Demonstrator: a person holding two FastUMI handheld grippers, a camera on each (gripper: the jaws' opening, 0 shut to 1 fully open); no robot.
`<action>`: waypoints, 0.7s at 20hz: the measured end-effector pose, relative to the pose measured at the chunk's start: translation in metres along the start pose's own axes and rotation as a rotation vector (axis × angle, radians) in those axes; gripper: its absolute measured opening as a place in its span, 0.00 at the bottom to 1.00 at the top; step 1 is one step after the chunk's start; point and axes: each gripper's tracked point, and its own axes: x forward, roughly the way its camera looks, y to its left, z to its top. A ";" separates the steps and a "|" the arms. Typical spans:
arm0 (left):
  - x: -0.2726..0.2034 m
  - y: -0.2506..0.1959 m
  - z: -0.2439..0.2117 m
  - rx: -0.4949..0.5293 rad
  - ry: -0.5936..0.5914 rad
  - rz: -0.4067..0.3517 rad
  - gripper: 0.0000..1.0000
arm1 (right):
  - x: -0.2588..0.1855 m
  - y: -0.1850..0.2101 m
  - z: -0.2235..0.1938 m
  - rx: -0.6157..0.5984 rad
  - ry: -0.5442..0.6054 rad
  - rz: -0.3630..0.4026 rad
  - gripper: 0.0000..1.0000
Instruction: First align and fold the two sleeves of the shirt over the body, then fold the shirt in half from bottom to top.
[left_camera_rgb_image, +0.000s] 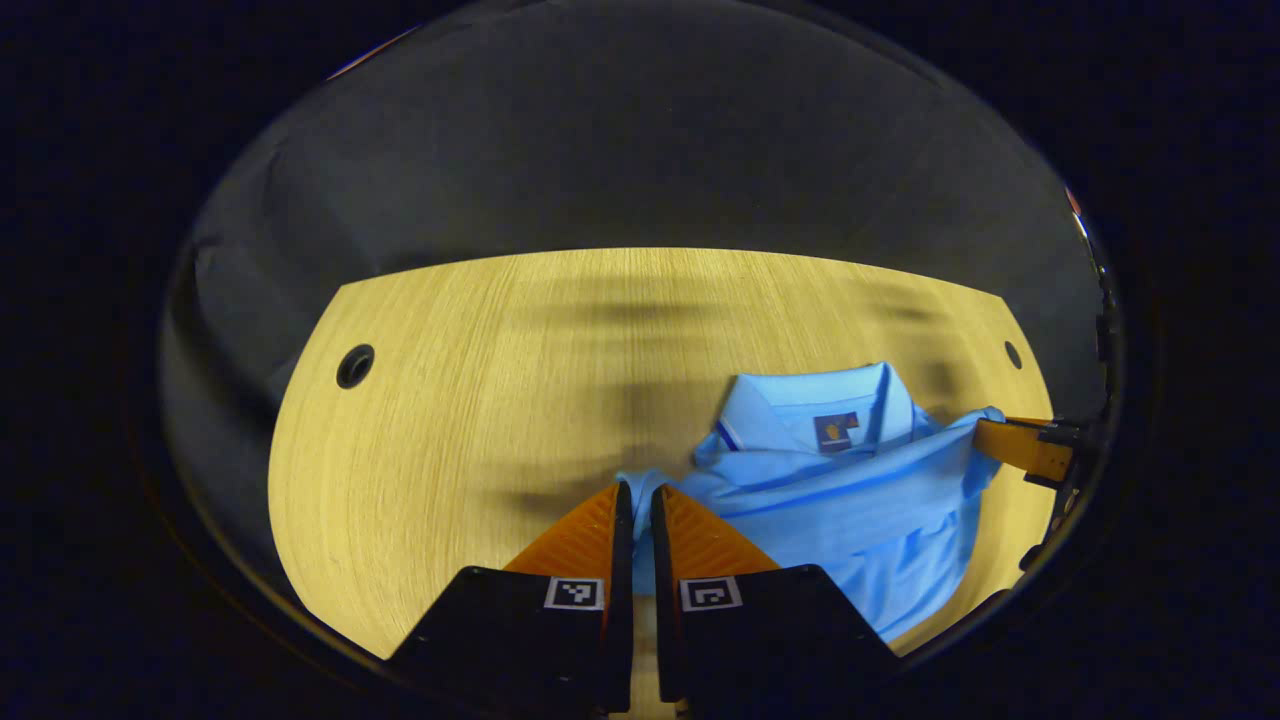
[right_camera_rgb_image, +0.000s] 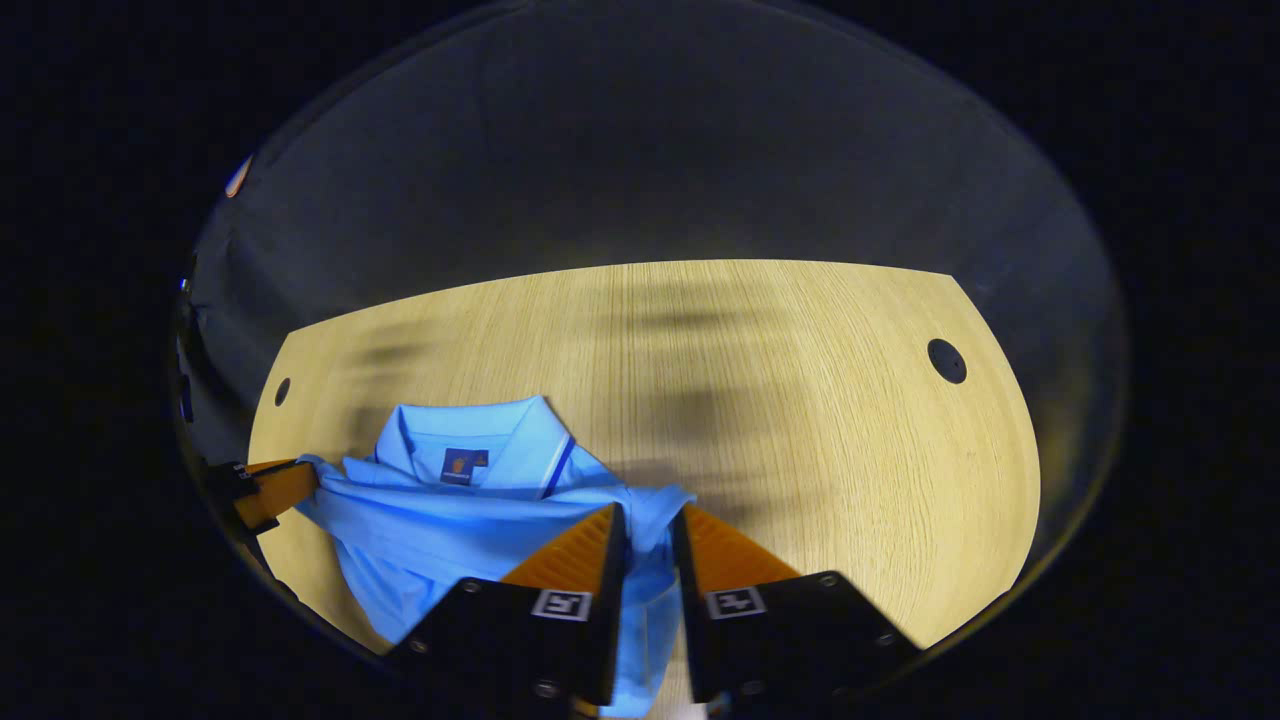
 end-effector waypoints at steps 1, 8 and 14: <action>0.008 0.005 0.000 0.004 -0.013 0.020 0.17 | 0.001 -0.003 0.000 0.002 0.000 -0.007 0.48; -0.066 0.027 0.065 0.028 -0.303 0.150 1.00 | -0.080 -0.014 0.038 0.078 -0.142 0.018 0.98; -0.198 0.012 0.103 0.006 -0.568 0.090 1.00 | -0.194 -0.009 0.051 0.053 -0.380 0.080 0.98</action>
